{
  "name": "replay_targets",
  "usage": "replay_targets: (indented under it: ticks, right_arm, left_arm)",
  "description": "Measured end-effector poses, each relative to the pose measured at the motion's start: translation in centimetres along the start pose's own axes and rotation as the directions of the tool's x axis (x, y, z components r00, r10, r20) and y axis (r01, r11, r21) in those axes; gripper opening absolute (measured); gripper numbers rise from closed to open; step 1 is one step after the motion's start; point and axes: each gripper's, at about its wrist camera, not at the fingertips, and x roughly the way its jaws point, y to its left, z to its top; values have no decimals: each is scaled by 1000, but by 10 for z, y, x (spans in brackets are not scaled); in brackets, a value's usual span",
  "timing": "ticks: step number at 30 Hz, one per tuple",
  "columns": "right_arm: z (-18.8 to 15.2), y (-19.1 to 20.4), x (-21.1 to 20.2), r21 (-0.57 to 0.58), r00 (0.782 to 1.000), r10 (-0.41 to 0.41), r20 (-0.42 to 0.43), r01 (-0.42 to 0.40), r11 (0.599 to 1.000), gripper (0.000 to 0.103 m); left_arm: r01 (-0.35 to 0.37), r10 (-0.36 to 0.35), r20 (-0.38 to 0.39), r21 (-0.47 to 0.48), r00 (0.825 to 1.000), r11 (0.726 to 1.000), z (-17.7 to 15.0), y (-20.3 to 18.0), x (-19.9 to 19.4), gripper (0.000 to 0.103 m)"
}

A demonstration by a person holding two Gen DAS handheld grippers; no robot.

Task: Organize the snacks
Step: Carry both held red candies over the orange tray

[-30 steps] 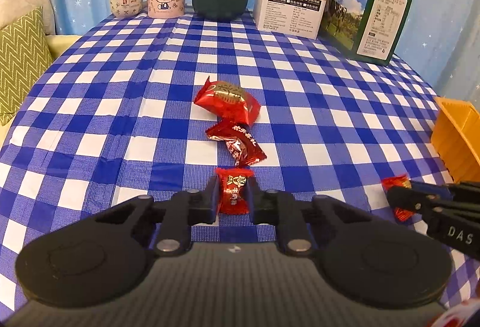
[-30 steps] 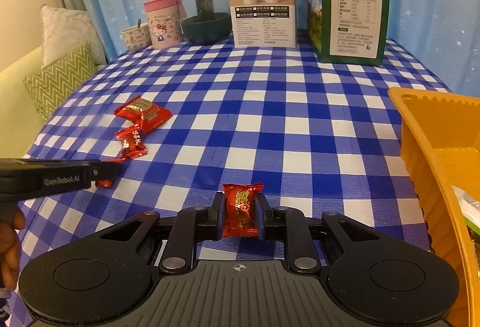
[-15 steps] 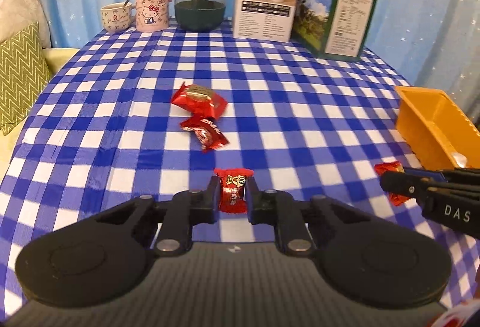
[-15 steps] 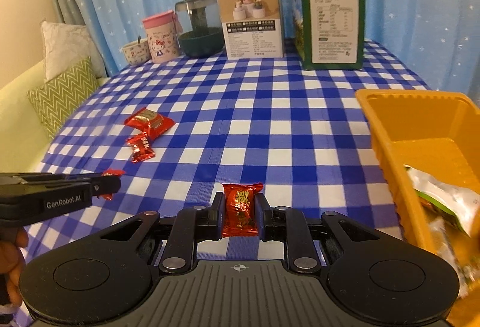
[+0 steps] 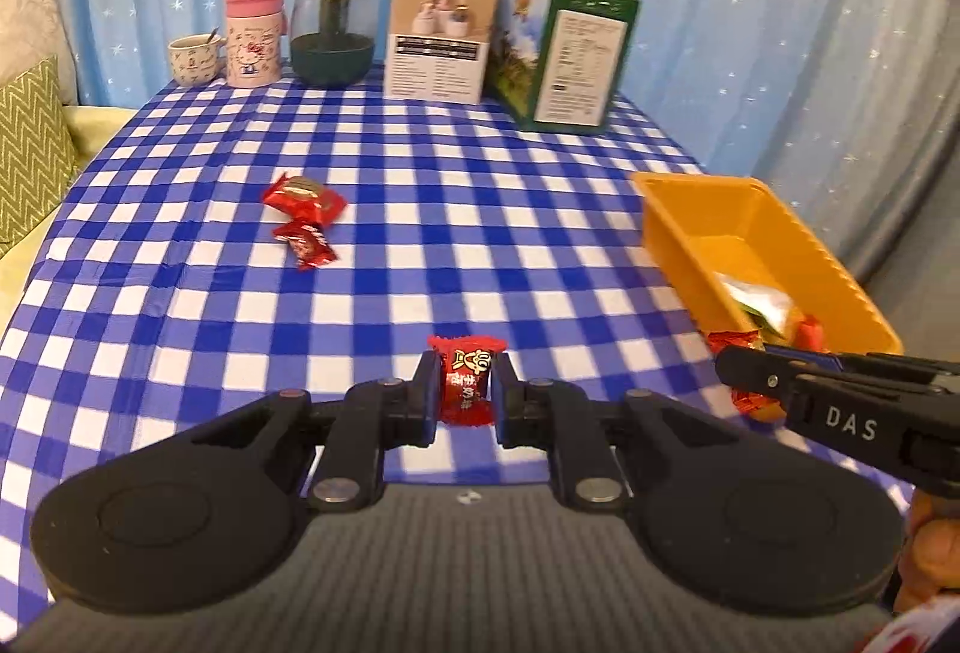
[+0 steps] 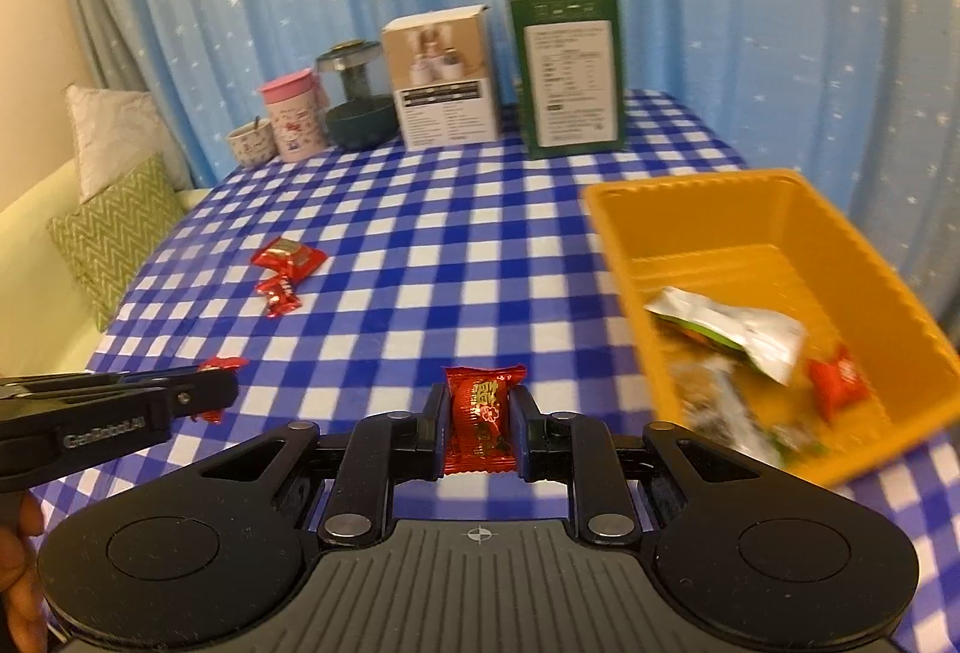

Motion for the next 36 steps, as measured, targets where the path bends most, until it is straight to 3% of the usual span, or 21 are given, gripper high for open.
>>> replay_targets:
  ticks: [9,19,36]
  right_arm:
    - [-16,-31,-55,36,997,-71,15,71,997,21]
    - [-22,-83,-95,114,986,-156,50,150,982,21]
    - [-5,-144,-108,197,972,-223,68,206,959,21]
  left_arm:
    - [48,-48,-7,59,999,997,-12,-46,-28,15]
    - [121,-120,-15,135,993,983,-10,-102,-32,15]
    - [217,-212,-48,214,976,952,8,-175,0,15]
